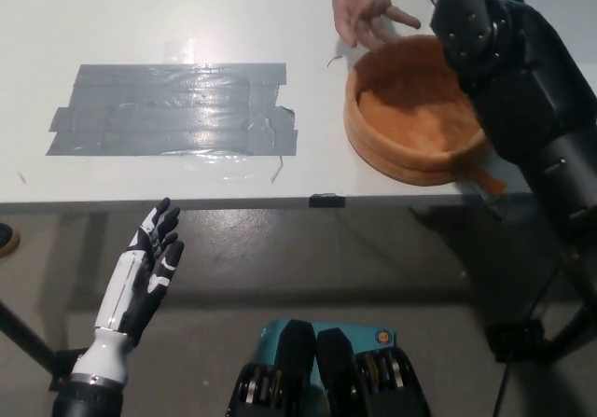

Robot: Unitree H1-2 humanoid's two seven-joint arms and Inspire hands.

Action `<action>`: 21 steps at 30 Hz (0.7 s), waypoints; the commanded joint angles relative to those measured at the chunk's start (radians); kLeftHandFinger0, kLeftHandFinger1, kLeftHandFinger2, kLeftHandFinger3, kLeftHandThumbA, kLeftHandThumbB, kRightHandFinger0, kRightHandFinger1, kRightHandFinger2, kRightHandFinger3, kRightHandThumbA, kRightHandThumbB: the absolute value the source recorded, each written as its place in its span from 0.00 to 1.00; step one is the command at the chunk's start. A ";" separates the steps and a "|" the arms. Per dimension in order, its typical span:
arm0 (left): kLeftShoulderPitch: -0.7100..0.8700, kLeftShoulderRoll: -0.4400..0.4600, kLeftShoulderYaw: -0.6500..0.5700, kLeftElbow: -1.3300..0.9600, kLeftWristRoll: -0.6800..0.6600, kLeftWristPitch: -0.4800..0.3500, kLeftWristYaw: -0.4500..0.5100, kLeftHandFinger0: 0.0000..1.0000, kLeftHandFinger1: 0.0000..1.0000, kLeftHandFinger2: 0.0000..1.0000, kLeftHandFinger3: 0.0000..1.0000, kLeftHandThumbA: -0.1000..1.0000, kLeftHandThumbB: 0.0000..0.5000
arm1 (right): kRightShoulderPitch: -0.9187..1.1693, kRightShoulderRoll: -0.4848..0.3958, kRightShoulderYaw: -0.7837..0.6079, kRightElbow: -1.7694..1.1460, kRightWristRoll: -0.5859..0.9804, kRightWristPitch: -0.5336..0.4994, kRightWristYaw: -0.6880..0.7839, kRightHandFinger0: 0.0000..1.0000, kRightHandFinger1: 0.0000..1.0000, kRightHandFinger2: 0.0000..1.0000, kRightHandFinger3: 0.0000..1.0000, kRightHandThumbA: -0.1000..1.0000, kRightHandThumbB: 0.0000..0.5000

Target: An emotional support dumpling is kept in a soft plate infront in the middle of the desk infront of the robot. The robot extends its right arm to pick up the dumpling and hands it to a person

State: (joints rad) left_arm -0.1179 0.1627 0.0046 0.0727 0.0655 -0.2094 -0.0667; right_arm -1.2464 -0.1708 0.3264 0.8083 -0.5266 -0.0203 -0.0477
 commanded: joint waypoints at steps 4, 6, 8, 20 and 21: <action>-0.017 0.016 -0.002 -0.030 0.003 -0.006 -0.010 1.00 1.00 1.00 1.00 0.87 0.62 | -0.098 0.041 0.008 0.194 -0.011 -0.108 -0.137 0.25 0.75 1.00 1.00 0.00 0.40; -0.019 0.016 -0.002 -0.025 0.005 -0.014 -0.008 1.00 1.00 1.00 1.00 0.87 0.61 | -0.111 0.051 0.011 0.288 -0.008 -0.139 -0.163 0.14 0.64 1.00 0.91 0.00 0.44; -0.020 0.017 -0.001 -0.023 0.002 -0.019 -0.010 1.00 1.00 1.00 1.00 0.87 0.62 | -0.124 0.053 0.032 0.358 -0.027 -0.162 -0.194 0.08 0.59 0.98 0.90 0.00 0.45; -0.019 0.015 0.000 -0.025 0.002 -0.011 -0.008 1.00 1.00 1.00 1.00 0.87 0.64 | -0.171 0.064 0.051 0.521 0.011 -0.097 -0.029 1.00 1.00 1.00 1.00 0.52 0.78; -0.019 0.015 0.000 -0.026 0.002 -0.009 -0.008 1.00 1.00 1.00 1.00 0.87 0.64 | -0.175 0.061 0.063 0.516 0.002 -0.089 0.003 1.00 1.00 1.00 1.00 0.60 0.87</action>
State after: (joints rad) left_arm -0.1180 0.1628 0.0043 0.0719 0.0668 -0.2077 -0.0682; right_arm -1.3200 -0.1062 0.3739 1.3273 -0.5376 -0.1271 -0.1753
